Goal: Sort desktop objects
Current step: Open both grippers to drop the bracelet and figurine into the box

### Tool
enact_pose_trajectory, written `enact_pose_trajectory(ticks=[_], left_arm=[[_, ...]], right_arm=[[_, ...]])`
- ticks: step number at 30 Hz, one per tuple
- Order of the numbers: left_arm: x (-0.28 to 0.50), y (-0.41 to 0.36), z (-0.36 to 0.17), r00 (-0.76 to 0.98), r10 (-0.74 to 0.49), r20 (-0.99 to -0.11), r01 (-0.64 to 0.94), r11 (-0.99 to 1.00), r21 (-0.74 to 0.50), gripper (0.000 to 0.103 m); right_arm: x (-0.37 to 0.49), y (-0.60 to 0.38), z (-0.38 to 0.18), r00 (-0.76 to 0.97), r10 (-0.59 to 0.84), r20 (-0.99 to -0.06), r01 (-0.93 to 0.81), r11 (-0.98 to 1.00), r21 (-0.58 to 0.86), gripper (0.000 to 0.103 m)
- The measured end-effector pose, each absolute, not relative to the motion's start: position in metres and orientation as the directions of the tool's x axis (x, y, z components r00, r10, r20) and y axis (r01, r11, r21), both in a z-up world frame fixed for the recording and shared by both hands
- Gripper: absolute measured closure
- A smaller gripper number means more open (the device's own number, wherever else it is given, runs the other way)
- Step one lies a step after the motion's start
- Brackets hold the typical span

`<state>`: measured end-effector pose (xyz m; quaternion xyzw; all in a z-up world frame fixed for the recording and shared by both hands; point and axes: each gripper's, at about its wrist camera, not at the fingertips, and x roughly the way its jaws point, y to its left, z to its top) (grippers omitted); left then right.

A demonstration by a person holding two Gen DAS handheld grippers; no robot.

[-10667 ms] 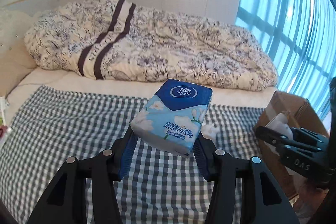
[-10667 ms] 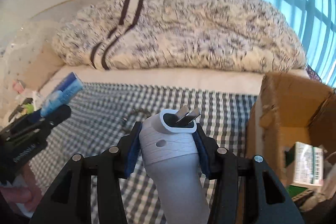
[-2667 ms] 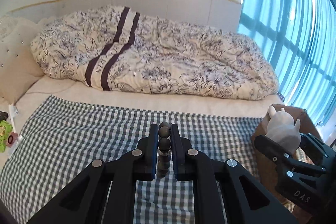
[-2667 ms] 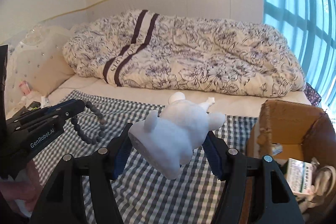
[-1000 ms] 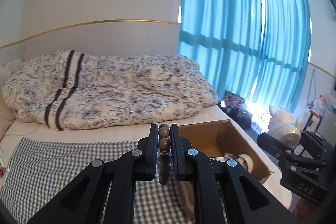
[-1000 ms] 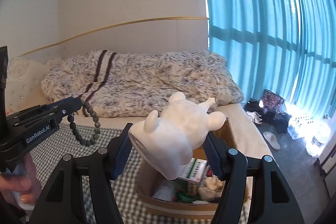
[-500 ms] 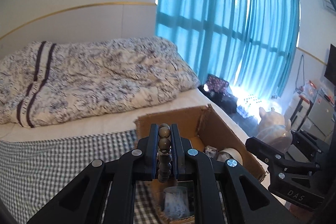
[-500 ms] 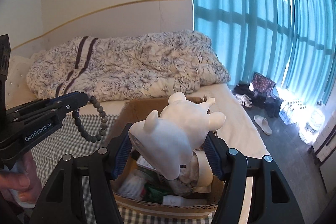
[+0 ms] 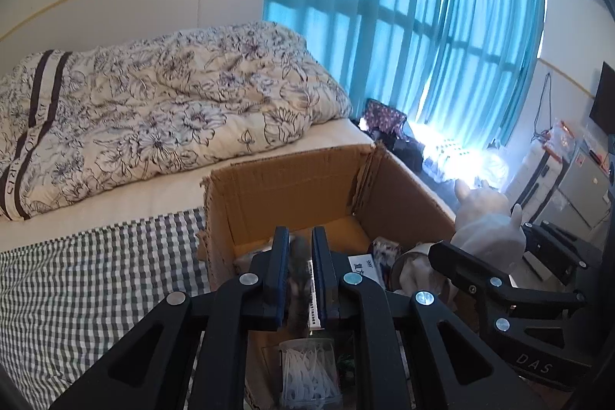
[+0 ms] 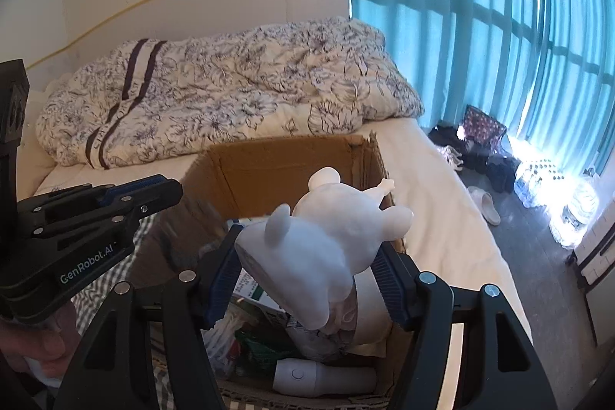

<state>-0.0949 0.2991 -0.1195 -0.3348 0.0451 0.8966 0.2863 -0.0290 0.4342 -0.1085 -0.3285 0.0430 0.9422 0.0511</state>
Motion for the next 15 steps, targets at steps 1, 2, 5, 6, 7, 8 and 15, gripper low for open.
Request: enact_pose_trajectory(ticks=[1,2,5,6,7,8,15], left_arm=[[-0.096,0.299,-0.12,-0.606,0.488,-0.628,-0.545,-0.83,-0.12,0.09],[-0.097,0.299,-0.12,-0.606,0.488,-0.628,-0.544,-0.83,-0.12,0.088],[-0.099,0.297,-0.119,-0.609,0.487,-0.626,-0.541,-0.832,-0.121,0.081],[-0.099,0.295,-0.119,-0.611,0.487,-0.624,-0.539,-0.833,-0.124,0.08],[-0.099,0.293,-0.118,-0.613,0.487,-0.622,-0.536,-0.835,-0.126,0.079],[-0.099,0.291,-0.117,-0.615,0.487,-0.62,-0.533,-0.837,-0.129,0.075],[-0.086,0.276,-0.098,-0.65,0.478,-0.591,-0.514,-0.849,-0.121,0.057]], right_arm=[[-0.03,0.435,-0.111,-0.774,0.071,-0.629,-0.128,-0.991,0.046,0.039],[-0.032,0.435,-0.112,-0.771,0.075,-0.632,-0.134,-0.99,0.045,0.039],[-0.03,0.435,-0.111,-0.777,0.081,-0.624,-0.145,-0.988,0.052,0.039],[-0.029,0.434,-0.109,-0.783,0.087,-0.616,-0.15,-0.987,0.05,0.039],[-0.028,0.433,-0.106,-0.787,0.09,-0.61,-0.152,-0.987,0.049,0.039],[-0.028,0.433,-0.105,-0.79,0.092,-0.606,-0.153,-0.987,0.048,0.039],[-0.014,0.426,-0.085,-0.815,0.105,-0.571,-0.163,-0.985,0.052,0.039]])
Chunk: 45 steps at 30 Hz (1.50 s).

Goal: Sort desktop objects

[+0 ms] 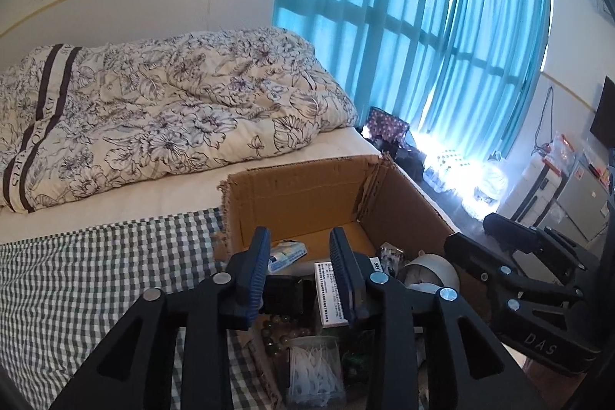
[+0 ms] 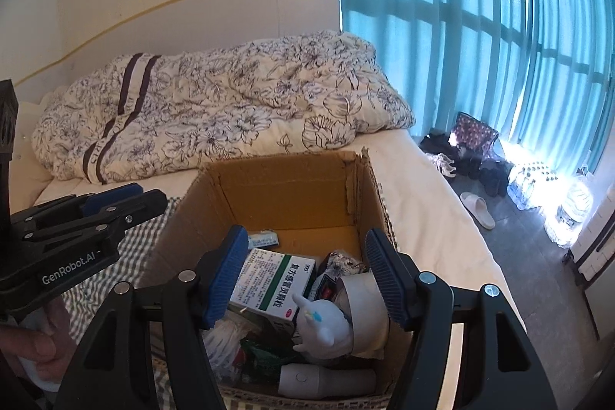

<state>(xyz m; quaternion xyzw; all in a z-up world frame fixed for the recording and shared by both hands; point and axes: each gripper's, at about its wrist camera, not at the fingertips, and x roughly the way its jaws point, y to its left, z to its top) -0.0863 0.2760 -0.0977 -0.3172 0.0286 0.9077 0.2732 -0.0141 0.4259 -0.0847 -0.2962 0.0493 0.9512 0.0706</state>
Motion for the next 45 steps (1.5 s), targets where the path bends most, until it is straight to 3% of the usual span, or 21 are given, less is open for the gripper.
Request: enact_pose_trajectory(ticks=[5,7,11,14,19,45], left_arm=[[-0.07,0.259,-0.078,-0.685,0.462,-0.563,-0.493,-0.863,-0.109,0.052],[-0.065,0.251,-0.07,-0.704,0.447,-0.551,-0.479,-0.872,-0.096,0.045],[-0.052,0.229,-0.052,-0.76,0.413,-0.502,-0.435,-0.897,-0.078,0.009],[-0.046,0.208,-0.041,-0.791,0.393,-0.469,-0.401,-0.912,-0.087,0.0],[-0.039,0.173,-0.028,-0.807,0.332,-0.488,-0.345,-0.936,-0.067,0.0],[0.026,0.035,0.002,-0.894,0.062,-0.443,-0.078,-0.997,0.019,0.0]], right_arm=[[-0.003,0.416,-0.07,-0.83,0.105,-0.548,-0.162,-0.985,0.057,0.033],[0.002,0.41,-0.063,-0.838,0.103,-0.536,-0.161,-0.985,0.063,0.03],[0.008,0.399,-0.051,-0.851,0.098,-0.516,-0.153,-0.986,0.065,0.018],[0.013,0.386,-0.042,-0.863,0.095,-0.496,-0.14,-0.989,0.053,0.012],[0.019,0.363,-0.032,-0.88,0.07,-0.47,-0.11,-0.992,0.057,0.001],[0.045,0.234,-0.011,-0.895,-0.064,-0.442,0.062,-0.998,0.019,0.0]])
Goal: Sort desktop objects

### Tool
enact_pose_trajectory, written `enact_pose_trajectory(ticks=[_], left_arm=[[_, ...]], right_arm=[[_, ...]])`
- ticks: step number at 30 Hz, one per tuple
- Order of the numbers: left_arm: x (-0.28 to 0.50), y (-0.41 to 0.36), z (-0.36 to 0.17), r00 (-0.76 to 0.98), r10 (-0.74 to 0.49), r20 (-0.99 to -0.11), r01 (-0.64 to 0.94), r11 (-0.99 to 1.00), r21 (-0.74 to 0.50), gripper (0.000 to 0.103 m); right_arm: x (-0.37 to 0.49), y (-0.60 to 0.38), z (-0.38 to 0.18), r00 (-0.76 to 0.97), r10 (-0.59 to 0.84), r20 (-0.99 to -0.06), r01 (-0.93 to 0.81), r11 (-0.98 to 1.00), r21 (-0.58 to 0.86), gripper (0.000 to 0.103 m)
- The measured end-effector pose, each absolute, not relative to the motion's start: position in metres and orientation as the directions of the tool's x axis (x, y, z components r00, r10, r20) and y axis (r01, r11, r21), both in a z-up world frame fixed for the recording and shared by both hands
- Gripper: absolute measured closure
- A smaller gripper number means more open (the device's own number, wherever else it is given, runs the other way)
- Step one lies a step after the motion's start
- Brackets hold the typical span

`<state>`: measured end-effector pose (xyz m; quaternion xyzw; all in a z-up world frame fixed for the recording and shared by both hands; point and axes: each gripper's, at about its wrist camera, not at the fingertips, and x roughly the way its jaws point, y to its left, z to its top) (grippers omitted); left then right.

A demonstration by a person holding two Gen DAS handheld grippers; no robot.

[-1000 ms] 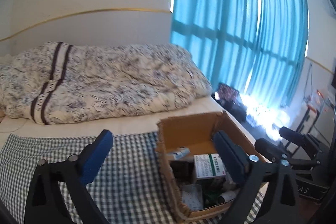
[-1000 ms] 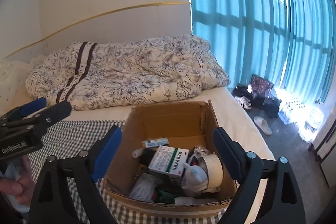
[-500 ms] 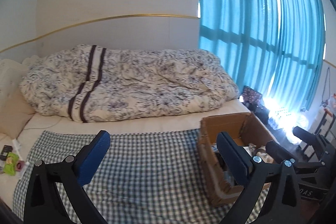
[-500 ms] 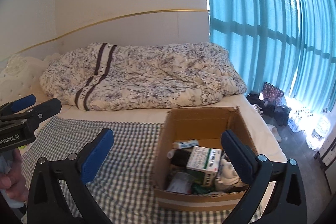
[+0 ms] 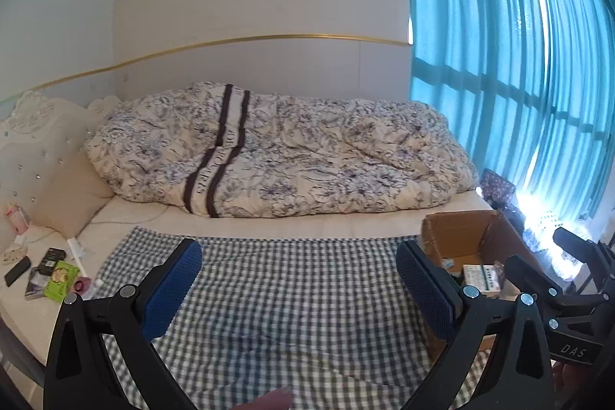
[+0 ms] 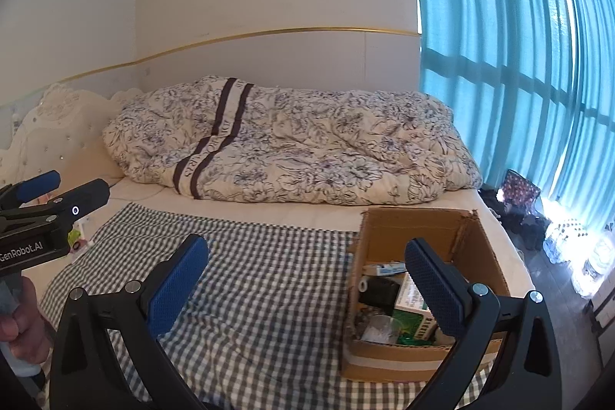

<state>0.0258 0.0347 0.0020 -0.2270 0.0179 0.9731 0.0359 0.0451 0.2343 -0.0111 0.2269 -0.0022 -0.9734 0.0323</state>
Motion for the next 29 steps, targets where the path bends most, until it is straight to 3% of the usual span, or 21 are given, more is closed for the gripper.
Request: enact_pose_trajectory(ticks=[29], left_arm=[[0.037,-0.009,-0.003,-0.897,0.024,-0.442,-0.014,-1.0,-0.025,0.0]], right_arm=[[0.053,0.189,-0.012,-0.887,-0.095,-0.452,0.113,-0.994,-0.011,0.0]])
